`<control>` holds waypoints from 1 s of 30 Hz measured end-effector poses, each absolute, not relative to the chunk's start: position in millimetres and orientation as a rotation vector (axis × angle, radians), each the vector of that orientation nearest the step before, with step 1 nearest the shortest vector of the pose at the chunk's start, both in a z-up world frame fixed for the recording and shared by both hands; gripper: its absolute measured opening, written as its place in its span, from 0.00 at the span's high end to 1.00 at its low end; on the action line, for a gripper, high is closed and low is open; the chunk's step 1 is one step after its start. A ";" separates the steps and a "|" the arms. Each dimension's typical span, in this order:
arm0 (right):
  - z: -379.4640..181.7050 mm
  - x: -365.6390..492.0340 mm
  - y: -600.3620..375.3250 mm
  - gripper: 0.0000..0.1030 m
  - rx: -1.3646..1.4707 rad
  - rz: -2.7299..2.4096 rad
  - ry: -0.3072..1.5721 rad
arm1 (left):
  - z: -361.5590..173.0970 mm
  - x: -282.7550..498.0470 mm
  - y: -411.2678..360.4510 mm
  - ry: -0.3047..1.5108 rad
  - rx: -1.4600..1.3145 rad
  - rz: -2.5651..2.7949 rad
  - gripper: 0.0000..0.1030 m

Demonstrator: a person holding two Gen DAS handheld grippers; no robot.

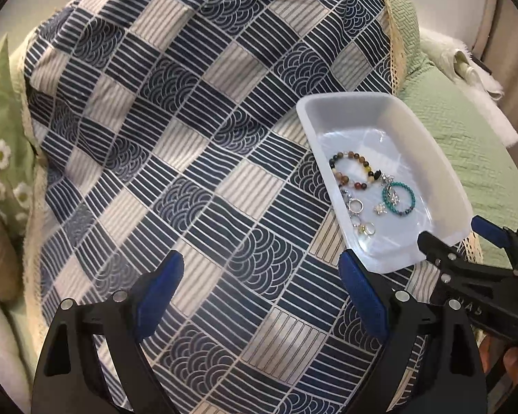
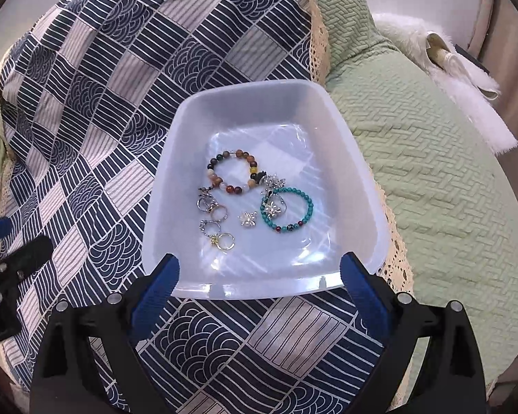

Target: Organize jewelry

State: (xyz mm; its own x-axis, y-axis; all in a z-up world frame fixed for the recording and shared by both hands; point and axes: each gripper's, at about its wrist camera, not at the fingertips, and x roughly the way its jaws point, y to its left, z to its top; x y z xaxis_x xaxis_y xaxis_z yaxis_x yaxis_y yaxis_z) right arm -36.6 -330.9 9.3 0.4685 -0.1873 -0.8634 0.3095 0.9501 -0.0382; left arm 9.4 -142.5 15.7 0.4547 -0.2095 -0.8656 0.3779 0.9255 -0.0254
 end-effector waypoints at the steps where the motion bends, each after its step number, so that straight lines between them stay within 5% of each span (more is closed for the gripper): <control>1: 9.1 -36.4 -330.8 0.10 0.132 -0.310 1.038 | 13.2 9.2 -142.2 1.041 0.176 -0.367 0.16; 30: 7.0 -35.5 -316.2 0.10 0.041 -0.319 1.042 | 7.9 -0.1 -146.1 1.026 0.243 -0.368 0.15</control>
State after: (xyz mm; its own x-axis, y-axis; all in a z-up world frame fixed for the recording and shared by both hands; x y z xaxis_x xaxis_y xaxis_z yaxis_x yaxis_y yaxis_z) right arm -35.5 -316.2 7.0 0.4628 -0.2404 -0.8533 0.2792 0.9531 -0.1171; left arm -0.1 -146.1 7.9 0.4651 -0.1837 -0.8660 0.4085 0.9124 0.0258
